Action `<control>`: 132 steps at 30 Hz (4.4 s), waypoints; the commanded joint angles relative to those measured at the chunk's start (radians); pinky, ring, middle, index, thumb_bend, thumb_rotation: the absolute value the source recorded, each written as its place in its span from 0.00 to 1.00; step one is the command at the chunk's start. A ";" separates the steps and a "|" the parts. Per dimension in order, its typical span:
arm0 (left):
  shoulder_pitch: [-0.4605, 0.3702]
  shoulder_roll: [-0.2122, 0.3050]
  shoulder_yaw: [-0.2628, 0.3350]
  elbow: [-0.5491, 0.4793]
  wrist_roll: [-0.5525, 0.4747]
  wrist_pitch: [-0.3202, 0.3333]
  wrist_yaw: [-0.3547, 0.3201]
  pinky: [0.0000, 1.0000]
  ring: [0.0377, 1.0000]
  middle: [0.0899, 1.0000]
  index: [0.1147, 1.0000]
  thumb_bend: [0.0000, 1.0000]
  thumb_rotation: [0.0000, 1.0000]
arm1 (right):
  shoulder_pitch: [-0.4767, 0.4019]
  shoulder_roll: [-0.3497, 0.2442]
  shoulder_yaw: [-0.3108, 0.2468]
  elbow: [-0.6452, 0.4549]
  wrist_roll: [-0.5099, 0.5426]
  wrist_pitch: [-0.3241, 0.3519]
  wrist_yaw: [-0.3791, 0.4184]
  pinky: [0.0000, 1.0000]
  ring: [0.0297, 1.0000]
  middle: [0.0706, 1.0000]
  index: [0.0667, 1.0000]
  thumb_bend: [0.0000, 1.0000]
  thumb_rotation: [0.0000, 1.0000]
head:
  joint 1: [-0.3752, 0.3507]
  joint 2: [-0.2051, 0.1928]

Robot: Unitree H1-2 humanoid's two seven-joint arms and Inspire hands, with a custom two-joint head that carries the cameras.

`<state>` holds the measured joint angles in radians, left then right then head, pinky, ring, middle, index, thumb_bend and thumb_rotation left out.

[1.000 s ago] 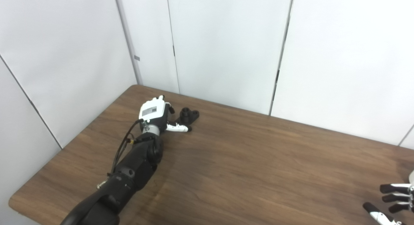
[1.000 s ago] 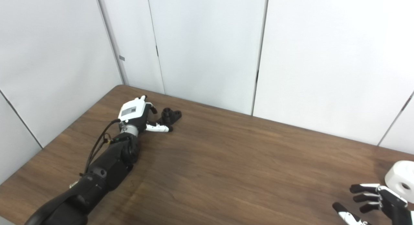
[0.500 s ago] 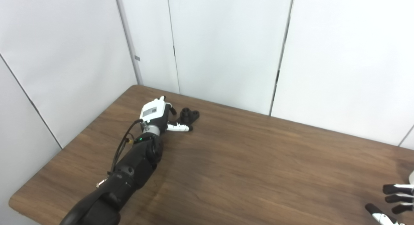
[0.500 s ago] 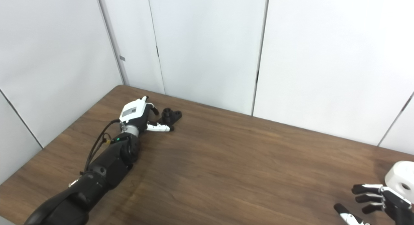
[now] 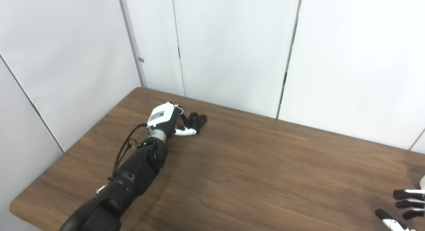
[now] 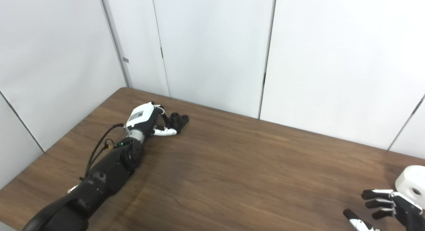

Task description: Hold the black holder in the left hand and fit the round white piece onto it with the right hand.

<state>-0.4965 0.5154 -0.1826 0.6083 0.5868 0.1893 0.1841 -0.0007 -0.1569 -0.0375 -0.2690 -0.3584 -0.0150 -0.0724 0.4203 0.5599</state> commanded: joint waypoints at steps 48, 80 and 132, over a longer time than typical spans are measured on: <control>0.262 -0.134 -0.320 -0.610 0.012 -0.334 -0.380 0.97 1.00 1.00 0.42 0.52 0.06 | -0.079 0.051 0.028 0.068 0.029 -0.075 -0.038 0.42 0.52 0.58 0.46 0.50 0.13 | -0.360 0.105; 0.217 -0.090 -0.323 -0.374 0.054 -0.506 -0.367 0.84 0.95 0.91 0.42 0.52 0.05 | -0.466 -0.326 0.085 -0.123 -0.940 0.330 0.643 0.83 0.97 0.98 0.89 0.86 0.32 | -1.102 -0.119; 0.225 -0.076 -0.321 -0.303 0.065 -0.613 -0.313 0.98 0.98 0.92 0.42 0.52 0.06 | -0.835 -0.447 0.309 0.581 -0.804 0.466 0.967 0.82 0.97 1.00 0.91 1.00 0.46 | -1.111 -0.134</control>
<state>-0.3109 0.3956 -0.4749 0.2532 0.5796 -0.4434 -0.0710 -0.7847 -0.5900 0.2728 0.3255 -1.1633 0.4295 0.9299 -0.6918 0.4249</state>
